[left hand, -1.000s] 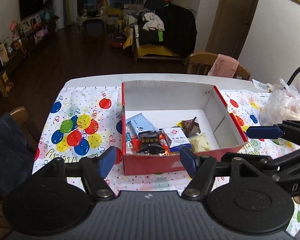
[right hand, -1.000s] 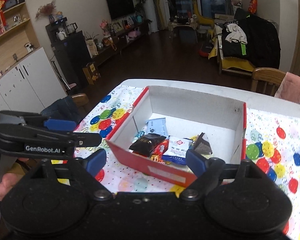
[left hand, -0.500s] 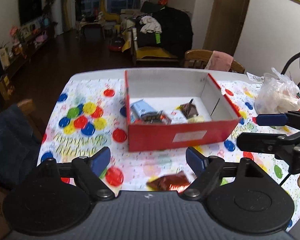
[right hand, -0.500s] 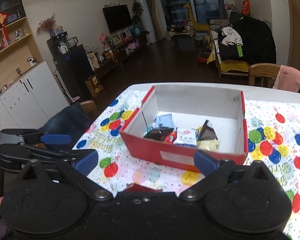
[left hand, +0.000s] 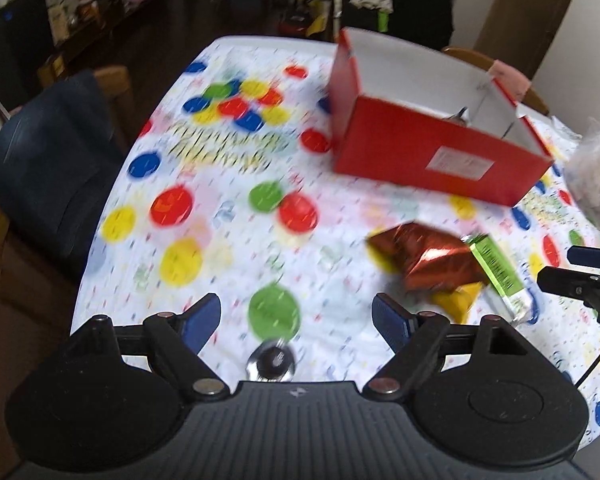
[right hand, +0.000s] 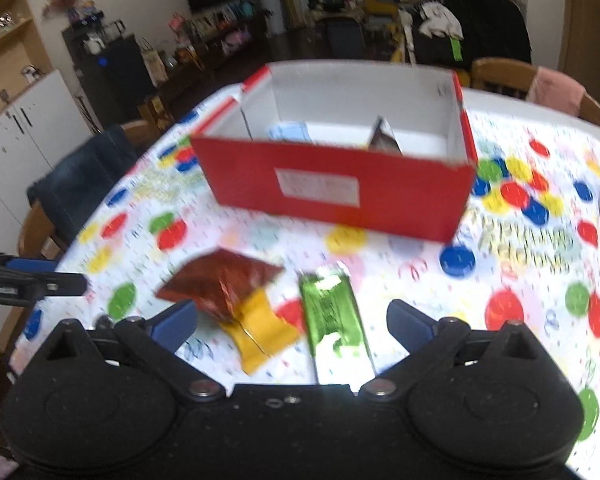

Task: Organize snacks
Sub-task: 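Withdraw both tools from the box back toward the remaining snacks, then lower left tool onto round foil candy while right tool lowers onto green packet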

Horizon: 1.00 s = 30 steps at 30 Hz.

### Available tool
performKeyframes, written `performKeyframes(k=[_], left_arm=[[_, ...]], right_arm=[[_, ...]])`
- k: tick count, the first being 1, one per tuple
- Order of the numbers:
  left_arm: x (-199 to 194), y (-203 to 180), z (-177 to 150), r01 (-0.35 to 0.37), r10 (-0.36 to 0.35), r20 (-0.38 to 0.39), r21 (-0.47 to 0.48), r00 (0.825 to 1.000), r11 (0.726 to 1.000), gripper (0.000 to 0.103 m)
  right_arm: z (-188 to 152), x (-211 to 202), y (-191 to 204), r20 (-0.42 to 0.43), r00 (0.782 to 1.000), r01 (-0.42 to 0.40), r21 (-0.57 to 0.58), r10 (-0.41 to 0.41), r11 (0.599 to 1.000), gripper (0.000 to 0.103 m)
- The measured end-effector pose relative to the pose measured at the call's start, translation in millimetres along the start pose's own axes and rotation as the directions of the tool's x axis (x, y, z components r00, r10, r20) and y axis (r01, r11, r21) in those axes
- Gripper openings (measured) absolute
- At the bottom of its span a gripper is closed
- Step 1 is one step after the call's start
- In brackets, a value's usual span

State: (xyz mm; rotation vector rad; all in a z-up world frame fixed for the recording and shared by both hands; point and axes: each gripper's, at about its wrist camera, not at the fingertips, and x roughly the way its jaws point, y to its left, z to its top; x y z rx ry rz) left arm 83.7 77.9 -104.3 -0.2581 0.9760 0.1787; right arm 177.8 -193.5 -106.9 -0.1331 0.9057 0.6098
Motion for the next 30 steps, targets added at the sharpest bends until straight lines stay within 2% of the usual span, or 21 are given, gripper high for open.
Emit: performKeyframes(k=[5,15,21,26,27,30], left_arm=[[3.9,6.6,-15.7,-0.030,0.030,-0.016,-0.005,0.999,1.000,0.083],[17.9,5.2,-32.0,-0.072,0.070,-0.066,-0.023,0.995,0.997,0.083],[26.3,-1.0,-39.1,-0.098,0.099,-0.064,0.023,0.993,0.995,0.083],[33.2,-2.8,-41.0,-0.093,0.095,-0.064,0.028,0.993,0.995,0.082],[34.6,-2.8,-40.5,-0.093,0.095,-0.066,0.027,0.993,0.995,0.081],[39.5,-4.7,-39.9,-0.093,0.096,-0.073,0.040,0.993,0.995,0.065]], right_arm=[[-12.9,18.7,-11.6,-0.056,0.998,0.003,0.000,-0.003,1.000,0.095],[-24.2,56.2,-24.2,-0.140,0.987,0.067,-0.081,-0.078,0.994,0.078],[-23.3,64.0,-17.4,-0.139,0.984,0.085,-0.170,-0.110,0.982,0.069],[-21.8,69.8,-14.7,-0.141,0.982,0.093,-0.205,-0.124,0.974,0.063],[-21.4,69.8,-15.0,-0.139,0.983,0.092,-0.204,-0.122,0.975,0.062],[-20.1,71.4,-14.7,-0.135,0.984,0.088,-0.203,-0.117,0.975,0.058]])
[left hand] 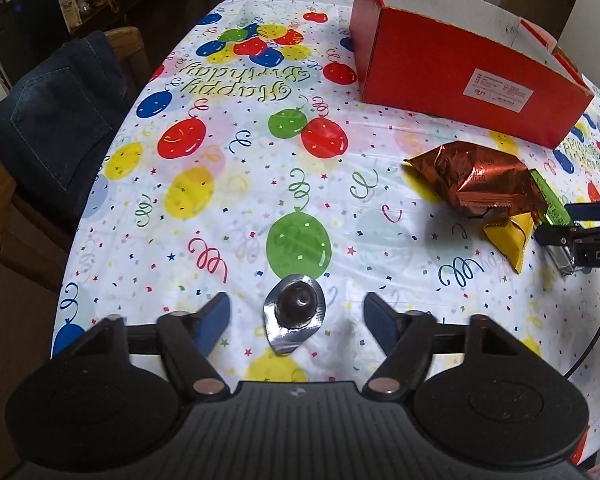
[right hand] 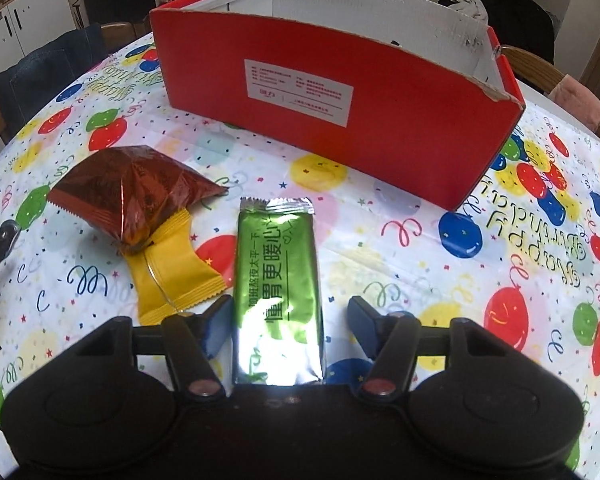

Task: Organize snacks
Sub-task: 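Lower left tool onto round foil candy while right tool lowers onto green packet, then close left tool on foil candy while right tool closes on green packet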

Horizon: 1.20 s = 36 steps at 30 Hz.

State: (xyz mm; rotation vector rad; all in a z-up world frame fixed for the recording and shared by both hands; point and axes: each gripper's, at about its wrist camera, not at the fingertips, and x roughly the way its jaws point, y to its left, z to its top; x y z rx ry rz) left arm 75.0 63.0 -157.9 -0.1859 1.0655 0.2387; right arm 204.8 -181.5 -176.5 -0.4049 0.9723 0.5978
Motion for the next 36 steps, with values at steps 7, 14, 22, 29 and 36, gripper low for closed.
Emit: performKeyframes(k=[7,14,22,29,36], left_arm=[[7.3,-9.1,-1.6,-0.017,0.018,-0.020,0.046,1.000,0.999,0.049],[10.7,-7.6,-0.5,-0.016,0.017,-0.034,0.031,0.999,0.999,0.039],[10.9,-9.9,2.0,-0.012,0.013,-0.038,0.023,0.999,1.000,0.034],[8.7,-1.3,7.0,0.013,-0.014,-0.050,-0.023,0.999,1.000,0.033],[-6.2,-7.4,17.0,0.027,-0.027,-0.012,-0.003,1.000,1.000,0.033]], right_arm=[[1.2,0.6,3.1,0.011,1.000,-0.017,-0.005,0.017,1.000,0.046],[-0.2,-1.0,5.8,0.021,1.000,-0.021,-0.009,0.021,1.000,0.041],[-2.6,-6.7,2.0,0.028,0.999,-0.025,0.044,0.024,0.999,0.041],[0.1,-22.6,-10.5,0.050,0.997,-0.062,0.175,0.054,0.983,0.041],[5.7,-45.1,-11.5,0.082,0.995,-0.072,0.198,0.056,0.977,0.041]])
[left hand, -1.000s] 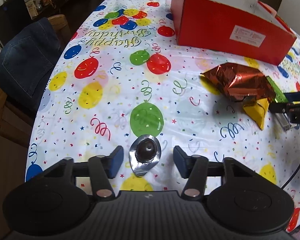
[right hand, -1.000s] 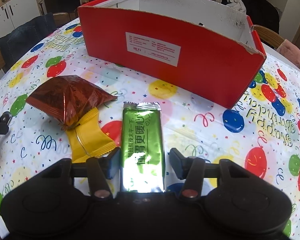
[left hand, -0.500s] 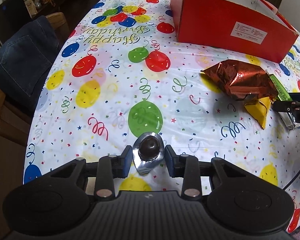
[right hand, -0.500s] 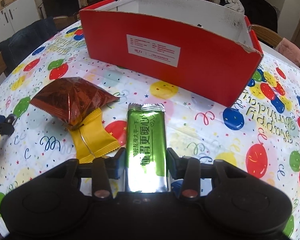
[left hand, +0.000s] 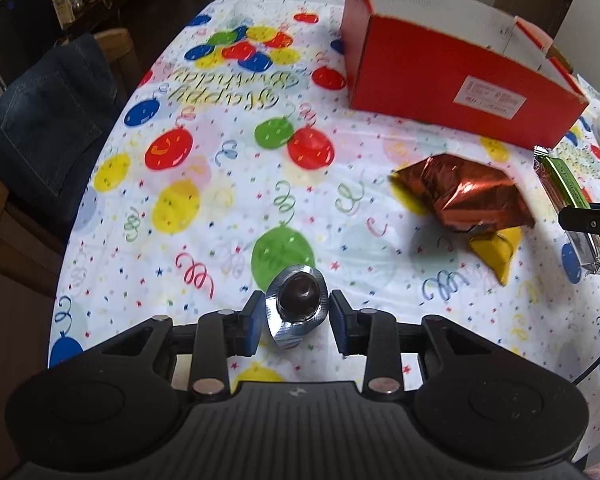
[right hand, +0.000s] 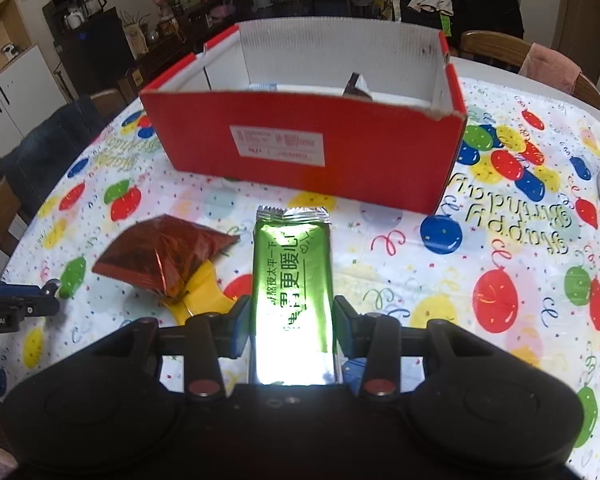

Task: Organize snacks
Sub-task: 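Close left tool on foil candy while right tool closes on green packet, then carry foil candy with left tool while right tool carries green packet into box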

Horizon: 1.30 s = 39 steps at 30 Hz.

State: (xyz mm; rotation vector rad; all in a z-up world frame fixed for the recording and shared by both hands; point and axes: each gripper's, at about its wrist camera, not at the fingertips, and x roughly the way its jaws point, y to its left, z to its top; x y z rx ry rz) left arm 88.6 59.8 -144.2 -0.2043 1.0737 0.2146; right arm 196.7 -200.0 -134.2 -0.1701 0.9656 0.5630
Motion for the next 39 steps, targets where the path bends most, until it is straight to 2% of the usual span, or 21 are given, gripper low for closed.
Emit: performKeyframes(k=[14,24,31,39], left_arm=[[-38.2,-19.0,40.6,0.106,-0.106,0.085,0.003,0.991,0.994,0.033],[-53.4,-41.7,87.1,0.099,-0.105,0.163,0.050,0.981,0.994,0.033],[-56.1,-56.4,130.0,0.117,-0.124,0.163,0.052,0.979,0.992,0.033],[-56.4,-83.2,177.8,0.094,-0.111,0.184,0.099,0.977,0.991,0.033]], right_arm=[[32.6,-37.9,-5.3,0.084,0.996,-0.017,0.055,0.012,0.998,0.041],[69.1,-53.7,-11.5,0.149,0.989,-0.002,0.047,-0.005,0.999,0.041],[97.3,-57.1,-20.7,0.172,0.985,0.012,0.051,-0.021,0.999,0.041],[135.6,-52.9,-34.1,0.194,0.981,0.022,0.045,-0.031,0.999,0.041]])
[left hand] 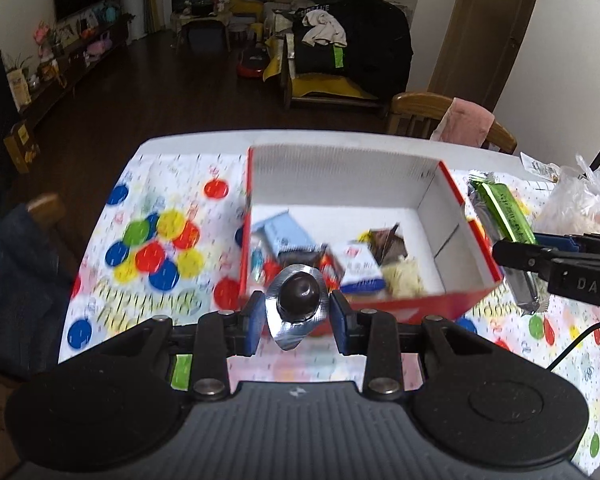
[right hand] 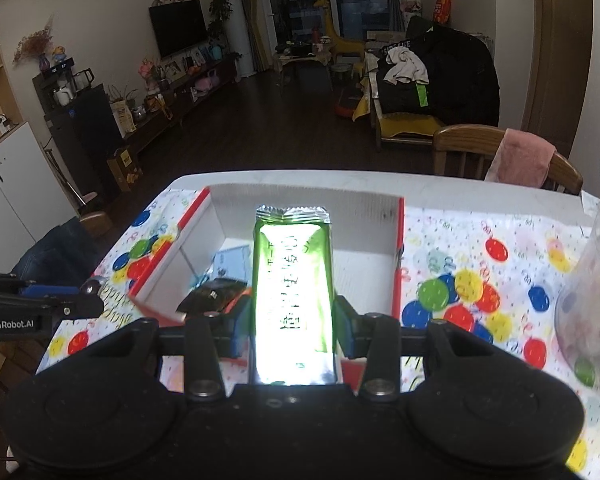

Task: Organize snacks
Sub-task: 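Carry foil candy with left tool while right tool carries green packet into box, then open left tool in box while right tool releases green packet there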

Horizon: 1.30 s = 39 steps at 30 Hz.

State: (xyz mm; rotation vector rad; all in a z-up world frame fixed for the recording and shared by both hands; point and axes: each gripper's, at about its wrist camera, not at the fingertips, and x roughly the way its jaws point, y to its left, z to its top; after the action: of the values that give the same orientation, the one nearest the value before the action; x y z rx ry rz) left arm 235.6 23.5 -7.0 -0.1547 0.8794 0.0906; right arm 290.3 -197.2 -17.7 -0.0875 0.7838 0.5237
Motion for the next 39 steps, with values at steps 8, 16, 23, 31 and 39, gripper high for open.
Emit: performKeyframes(k=[8,16,23,31,39], left_arm=[[30.3,-13.5,40.2,0.005,-0.005,-0.052,-0.006,0.999,1.000,0.033],[73.4,-24.7,67.8,-0.030,0.030,-0.112,0.000,0.993,1.000,0.033],[113.8,-18.0,82.2,-0.046,0.037,-0.200,-0.045,0.979,0.998,0.034],[143.5,-12.5,89.5,-0.080,0.066,-0.243,-0.051,0.968,0.995,0.034],[167.2,-20.6,87.7,-0.099,0.098,-0.283,0.013,0.954,0.995,0.034]], right_arm=[[24.3,28.0,-21.1,-0.056,0.998,-0.018,0.043,0.020,0.999,0.041],[38.2,68.4,-26.6,-0.129,0.992,-0.013,0.033,0.017,0.999,0.041],[46.9,109.0,-16.7,-0.207,0.978,-0.020,-0.012,0.017,1.000,0.041],[44.5,145.1,13.3,-0.297,0.953,-0.075,-0.044,0.058,0.996,0.041],[35.9,171.5,29.7,-0.347,0.937,-0.085,-0.130,0.035,0.988,0.040]])
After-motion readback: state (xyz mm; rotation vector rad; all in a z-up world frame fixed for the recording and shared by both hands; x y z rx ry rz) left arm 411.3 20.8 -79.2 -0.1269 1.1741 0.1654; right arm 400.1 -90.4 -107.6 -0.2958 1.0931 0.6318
